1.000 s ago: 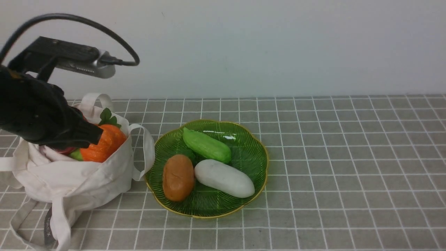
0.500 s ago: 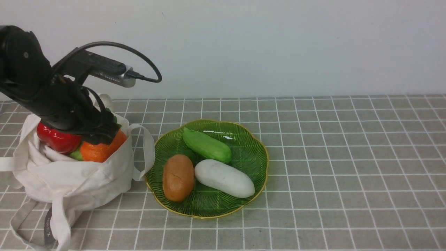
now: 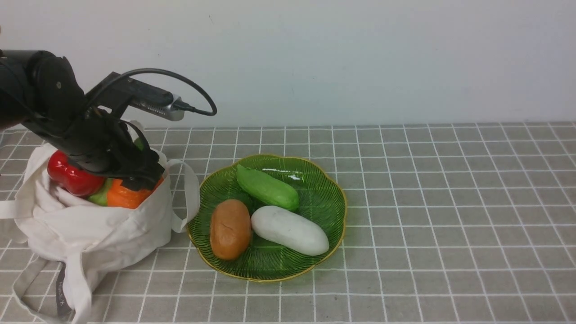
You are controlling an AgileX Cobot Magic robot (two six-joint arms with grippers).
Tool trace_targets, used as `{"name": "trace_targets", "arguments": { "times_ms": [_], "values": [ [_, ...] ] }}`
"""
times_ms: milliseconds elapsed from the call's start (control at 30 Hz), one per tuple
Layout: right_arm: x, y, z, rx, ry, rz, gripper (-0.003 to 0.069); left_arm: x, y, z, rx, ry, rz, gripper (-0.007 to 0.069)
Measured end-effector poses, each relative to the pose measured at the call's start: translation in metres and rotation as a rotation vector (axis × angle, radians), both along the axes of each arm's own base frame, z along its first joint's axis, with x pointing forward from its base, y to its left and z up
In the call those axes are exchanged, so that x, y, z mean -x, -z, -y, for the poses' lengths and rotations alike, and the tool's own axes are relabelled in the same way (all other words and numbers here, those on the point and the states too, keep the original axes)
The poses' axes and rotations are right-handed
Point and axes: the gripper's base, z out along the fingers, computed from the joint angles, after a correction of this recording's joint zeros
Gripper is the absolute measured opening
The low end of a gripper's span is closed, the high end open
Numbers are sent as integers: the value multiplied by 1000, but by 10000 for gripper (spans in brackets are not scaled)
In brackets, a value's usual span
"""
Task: Take vegetables from bag on grey coffee tablecloth place on plate.
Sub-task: 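Reach into the cloth bag and grasp the pumpkin with the left gripper, then move the orange pumpkin from the bag onto the plate with the left gripper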
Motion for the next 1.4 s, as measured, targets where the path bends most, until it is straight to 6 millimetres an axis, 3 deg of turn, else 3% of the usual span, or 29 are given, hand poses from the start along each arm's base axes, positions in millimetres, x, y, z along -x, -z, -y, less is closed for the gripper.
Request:
{"name": "trace_targets", "arguments": {
  "times_ms": [767, 900, 1100, 1300, 1400],
  "values": [
    [0, 0, 0, 0, 0, 0, -13, -4, 5, 1, 12, -13, -14, 502],
    [0, 0, 0, 0, 0, 0, -13, -4, 5, 1, 17, -23, -15, 444],
    [0, 0, 0, 0, 0, 0, -13, -3, 4, 1, 23, -28, -16, 444],
    [0, 0, 0, 0, 0, 0, -13, 10, -25, 2, 64, -38, 42, 444],
    [0, 0, 0, 0, 0, 0, -13, 23, -53, 2, 80, -37, 126, 444]
  ]
}}
